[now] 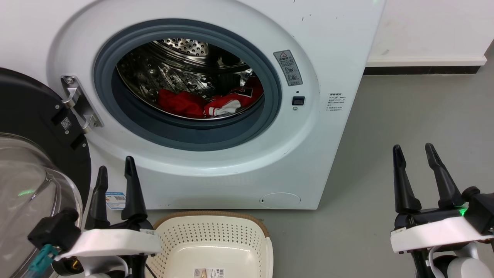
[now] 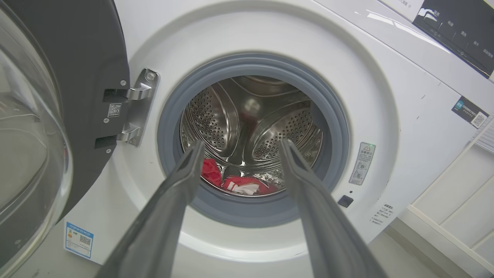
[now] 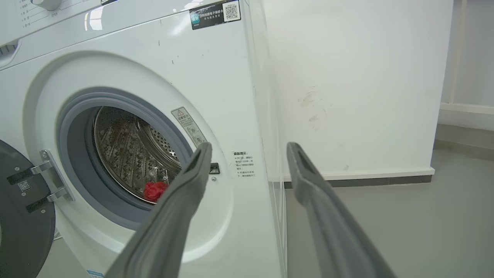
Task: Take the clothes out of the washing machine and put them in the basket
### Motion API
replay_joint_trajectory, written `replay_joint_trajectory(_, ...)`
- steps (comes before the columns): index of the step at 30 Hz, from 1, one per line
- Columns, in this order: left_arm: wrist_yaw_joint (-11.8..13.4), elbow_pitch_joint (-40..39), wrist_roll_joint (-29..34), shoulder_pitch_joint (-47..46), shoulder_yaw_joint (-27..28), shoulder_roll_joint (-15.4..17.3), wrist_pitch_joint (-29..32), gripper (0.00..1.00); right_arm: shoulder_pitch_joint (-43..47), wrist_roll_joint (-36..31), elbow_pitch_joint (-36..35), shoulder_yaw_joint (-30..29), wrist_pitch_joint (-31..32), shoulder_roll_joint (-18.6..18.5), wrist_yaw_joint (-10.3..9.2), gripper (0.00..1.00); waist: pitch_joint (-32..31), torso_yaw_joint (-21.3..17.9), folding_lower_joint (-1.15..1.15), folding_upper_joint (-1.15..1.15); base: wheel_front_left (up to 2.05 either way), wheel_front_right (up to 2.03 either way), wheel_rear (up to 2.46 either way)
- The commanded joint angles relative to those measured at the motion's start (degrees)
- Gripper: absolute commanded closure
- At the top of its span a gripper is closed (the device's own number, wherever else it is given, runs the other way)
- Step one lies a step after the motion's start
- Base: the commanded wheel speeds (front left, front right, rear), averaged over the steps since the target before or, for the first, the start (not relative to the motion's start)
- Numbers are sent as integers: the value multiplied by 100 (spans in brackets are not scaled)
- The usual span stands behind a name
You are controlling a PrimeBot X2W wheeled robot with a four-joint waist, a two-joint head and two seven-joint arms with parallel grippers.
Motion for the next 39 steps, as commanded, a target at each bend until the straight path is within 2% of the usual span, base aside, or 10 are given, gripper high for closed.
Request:
replay_joint_trajectory(1, 47, -88, 199, 23, -48, 12, -54, 0, 15, -178, -78, 15, -60, -37, 0, 0, 3, -3, 0, 0, 0, 0, 0)
replay_joint_trajectory(9, 198, 82, 794, 114, -301, 33, -166, 0, 119, -481, 232, 10, -173, -38, 0, 0, 1, -14, 0, 0, 0, 0, 0)
replay_joint_trajectory(16, -55, 458, 965, 187, -362, 22, -262, 0, 179, -600, 473, -47, -271, -39, 0, 0, -16, -17, 0, 0, 0, 0, 0)
replay_joint_trajectory(23, -106, 645, 1473, 248, -469, 17, -351, 0, 208, -928, 652, -10, -360, -41, 0, 0, -30, -37, 0, 0, 0, 0, 0)
replay_joint_trajectory(39, 81, 961, 2322, 302, -763, 117, -527, 0, 264, -1722, 733, 70, -537, -45, -1, 0, -44, -74, 0, 0, 0, 0, 0)
